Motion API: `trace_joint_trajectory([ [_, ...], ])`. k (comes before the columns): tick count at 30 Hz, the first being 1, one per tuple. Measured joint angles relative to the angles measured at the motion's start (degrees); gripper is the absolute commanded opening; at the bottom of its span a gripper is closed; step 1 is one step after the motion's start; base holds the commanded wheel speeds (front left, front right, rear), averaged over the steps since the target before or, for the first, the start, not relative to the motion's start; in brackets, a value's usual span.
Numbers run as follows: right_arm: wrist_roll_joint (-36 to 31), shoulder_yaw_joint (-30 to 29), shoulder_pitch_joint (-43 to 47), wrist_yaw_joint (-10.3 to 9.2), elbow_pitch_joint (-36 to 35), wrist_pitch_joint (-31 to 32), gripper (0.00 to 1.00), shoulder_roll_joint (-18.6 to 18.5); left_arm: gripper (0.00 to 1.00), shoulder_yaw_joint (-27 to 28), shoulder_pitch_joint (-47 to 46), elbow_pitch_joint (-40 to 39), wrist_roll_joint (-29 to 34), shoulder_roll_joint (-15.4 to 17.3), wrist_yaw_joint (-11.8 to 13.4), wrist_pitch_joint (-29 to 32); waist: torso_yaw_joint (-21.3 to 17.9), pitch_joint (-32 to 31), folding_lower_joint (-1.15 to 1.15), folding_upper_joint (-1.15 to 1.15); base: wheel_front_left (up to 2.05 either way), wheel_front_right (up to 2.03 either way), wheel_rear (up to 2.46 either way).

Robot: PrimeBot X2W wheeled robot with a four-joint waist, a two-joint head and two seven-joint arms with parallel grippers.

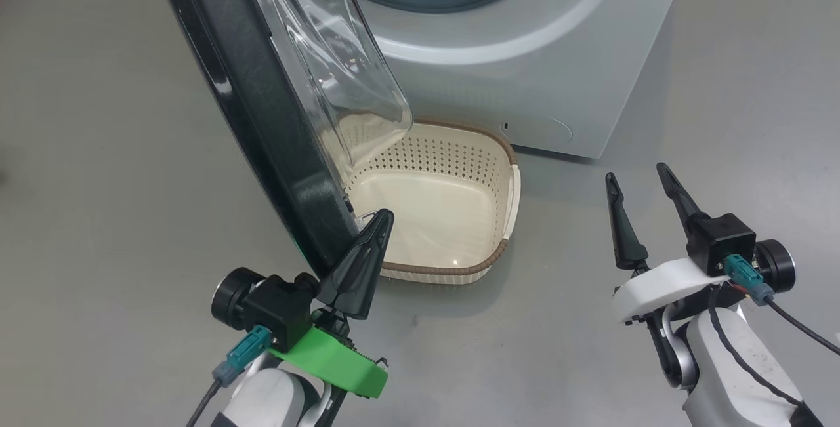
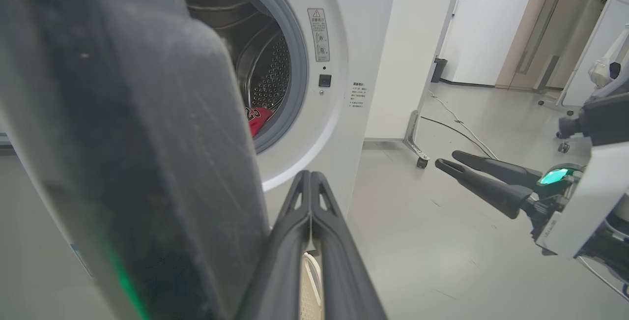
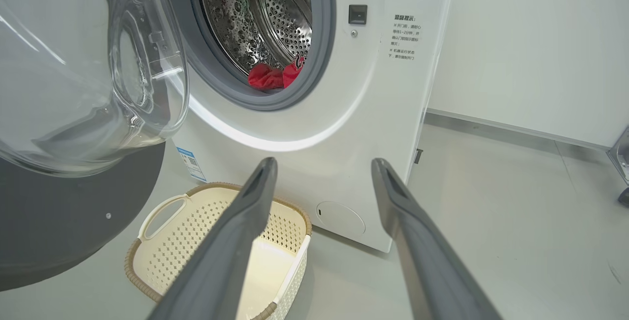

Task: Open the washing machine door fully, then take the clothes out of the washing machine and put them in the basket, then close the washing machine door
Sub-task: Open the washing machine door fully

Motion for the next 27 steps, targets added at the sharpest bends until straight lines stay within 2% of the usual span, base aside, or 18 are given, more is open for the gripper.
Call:
trace_joint_trajectory([
  [8, 0.0, -1.5, 0.0, 0.27, 0.2, 0.0, 1.0, 0.0, 0.0, -0.9, -0.3, 1.7, -1.6, -0.2, 0.5, 0.0, 1.8, -0.3, 0.0, 0.0, 0.0, 0.0, 0.0],
  [15, -0.3, -2.0, 0.2, 0.75, 0.3, 0.0, 1.0, 0.1, 0.0, 0.5, 0.5, 2.8, -2.0, -1.1, 1.5, 0.0, 3.8, -0.9, 0.0, 0.0, 0.0, 0.0, 0.0],
  [20, -0.5, -2.2, 0.6, 0.93, 0.6, 0.0, 1.0, 0.2, 0.0, 3.3, 1.3, 4.2, -1.5, -1.3, 3.0, 0.0, 5.3, -1.3, 0.0, 0.0, 0.0, 0.0, 0.0],
  [27, -0.8, -2.6, 0.7, 1.56, 0.9, 0.0, 1.0, 0.4, 0.0, 10.4, 4.1, 5.2, -1.4, -1.0, 6.2, 0.0, 7.3, -1.8, 0.0, 0.0, 0.0, 0.0, 0.0],
])
